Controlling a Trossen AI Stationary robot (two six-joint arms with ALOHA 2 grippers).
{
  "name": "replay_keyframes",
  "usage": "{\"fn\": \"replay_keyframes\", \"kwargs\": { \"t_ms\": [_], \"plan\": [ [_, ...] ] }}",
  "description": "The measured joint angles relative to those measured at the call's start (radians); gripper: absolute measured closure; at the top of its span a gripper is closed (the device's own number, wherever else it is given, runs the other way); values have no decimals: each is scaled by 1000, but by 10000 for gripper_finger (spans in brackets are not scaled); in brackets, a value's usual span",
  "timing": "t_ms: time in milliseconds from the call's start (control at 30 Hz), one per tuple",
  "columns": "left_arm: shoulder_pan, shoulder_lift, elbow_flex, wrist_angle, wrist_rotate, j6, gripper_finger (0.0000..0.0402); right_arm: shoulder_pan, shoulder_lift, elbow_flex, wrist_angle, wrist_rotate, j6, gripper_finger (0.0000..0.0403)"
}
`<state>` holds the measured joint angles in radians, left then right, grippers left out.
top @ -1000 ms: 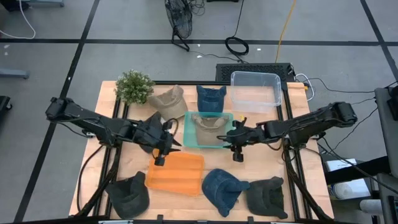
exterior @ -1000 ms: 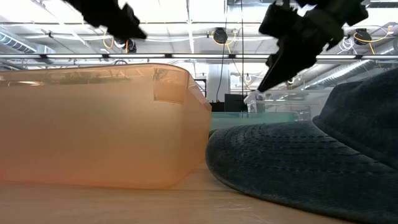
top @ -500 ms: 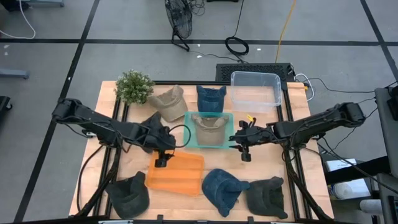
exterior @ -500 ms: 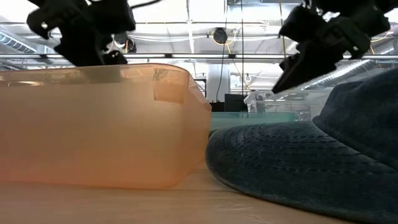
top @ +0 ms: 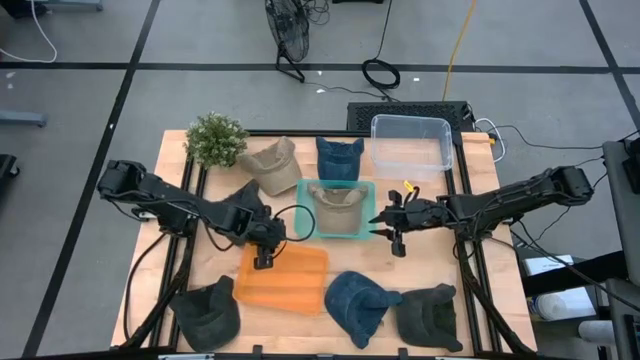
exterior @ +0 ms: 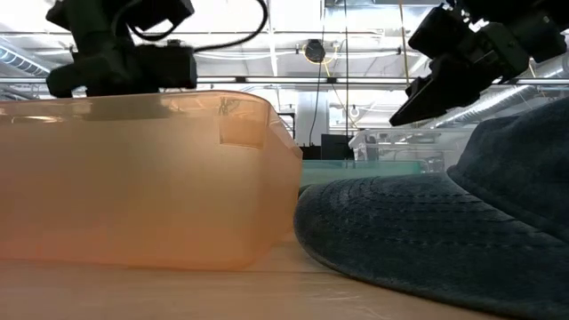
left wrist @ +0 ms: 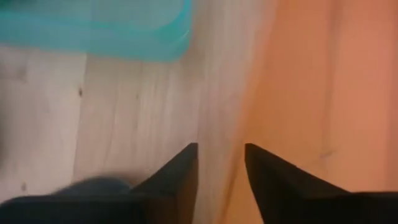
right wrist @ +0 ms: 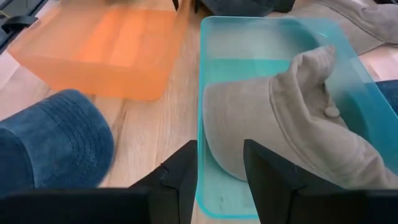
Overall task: Pick & Place hat
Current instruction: Adjust the bins on the table
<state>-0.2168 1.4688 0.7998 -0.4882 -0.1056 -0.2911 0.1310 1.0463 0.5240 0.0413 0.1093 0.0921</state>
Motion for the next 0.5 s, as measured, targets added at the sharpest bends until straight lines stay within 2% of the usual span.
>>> {"fn": "replay_keyframes", "kwargs": {
  "t_ms": [300,367,500],
  "plan": [
    [28,4,0,-30,49,-70,385,0,-5,0,0,2,0,287],
    [27,4,0,-29,78,-71,393,0,-5,0,0,2,0,287],
    [12,4,1,-33,83,-55,373,0,-5,0,0,0,0,287]
  ]
}}
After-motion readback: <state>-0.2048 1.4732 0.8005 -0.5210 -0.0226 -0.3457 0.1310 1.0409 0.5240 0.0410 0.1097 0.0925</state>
